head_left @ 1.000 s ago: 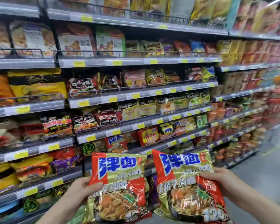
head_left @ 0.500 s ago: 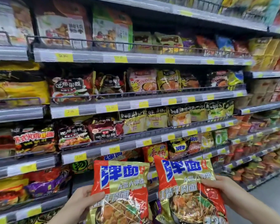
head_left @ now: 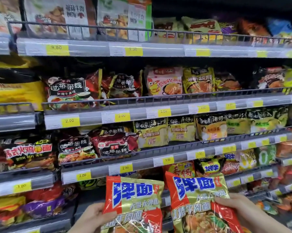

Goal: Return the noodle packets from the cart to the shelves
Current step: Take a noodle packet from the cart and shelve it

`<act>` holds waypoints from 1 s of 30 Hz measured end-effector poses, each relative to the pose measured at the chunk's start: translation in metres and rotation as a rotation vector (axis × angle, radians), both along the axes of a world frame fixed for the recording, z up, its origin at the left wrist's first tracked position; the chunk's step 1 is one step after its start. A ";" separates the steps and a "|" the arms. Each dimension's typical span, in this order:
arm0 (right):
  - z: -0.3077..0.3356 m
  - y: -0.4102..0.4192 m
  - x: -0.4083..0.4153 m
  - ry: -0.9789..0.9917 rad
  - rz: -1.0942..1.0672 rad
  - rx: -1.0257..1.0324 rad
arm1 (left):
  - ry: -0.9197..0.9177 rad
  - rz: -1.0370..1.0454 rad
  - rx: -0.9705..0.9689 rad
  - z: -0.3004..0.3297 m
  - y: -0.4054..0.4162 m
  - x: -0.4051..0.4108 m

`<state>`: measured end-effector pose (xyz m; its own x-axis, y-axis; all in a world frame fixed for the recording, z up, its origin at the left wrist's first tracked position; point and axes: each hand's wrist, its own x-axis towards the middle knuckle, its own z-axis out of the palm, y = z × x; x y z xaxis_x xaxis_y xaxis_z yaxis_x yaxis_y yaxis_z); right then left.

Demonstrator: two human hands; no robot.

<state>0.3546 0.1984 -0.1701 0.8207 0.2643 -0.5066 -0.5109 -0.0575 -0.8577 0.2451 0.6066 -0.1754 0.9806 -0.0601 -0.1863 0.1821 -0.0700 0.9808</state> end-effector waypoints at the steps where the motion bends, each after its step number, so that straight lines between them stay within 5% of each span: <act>1: -0.009 0.002 0.011 -0.001 0.003 -0.013 | -0.006 0.016 0.003 -0.009 0.002 0.006; 20: -0.227 0.090 0.158 -0.534 0.152 0.114 | -0.493 0.322 0.051 -0.206 0.049 0.143; 30: -0.209 0.103 0.170 -0.816 -0.076 0.139 | -0.578 0.310 -0.011 -0.215 0.062 0.147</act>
<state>0.5243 0.3013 -0.3796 0.9341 0.2095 0.2891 0.2768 0.0863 -0.9570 0.3923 0.6682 -0.3907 0.8947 0.2428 0.3748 -0.3643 -0.0886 0.9271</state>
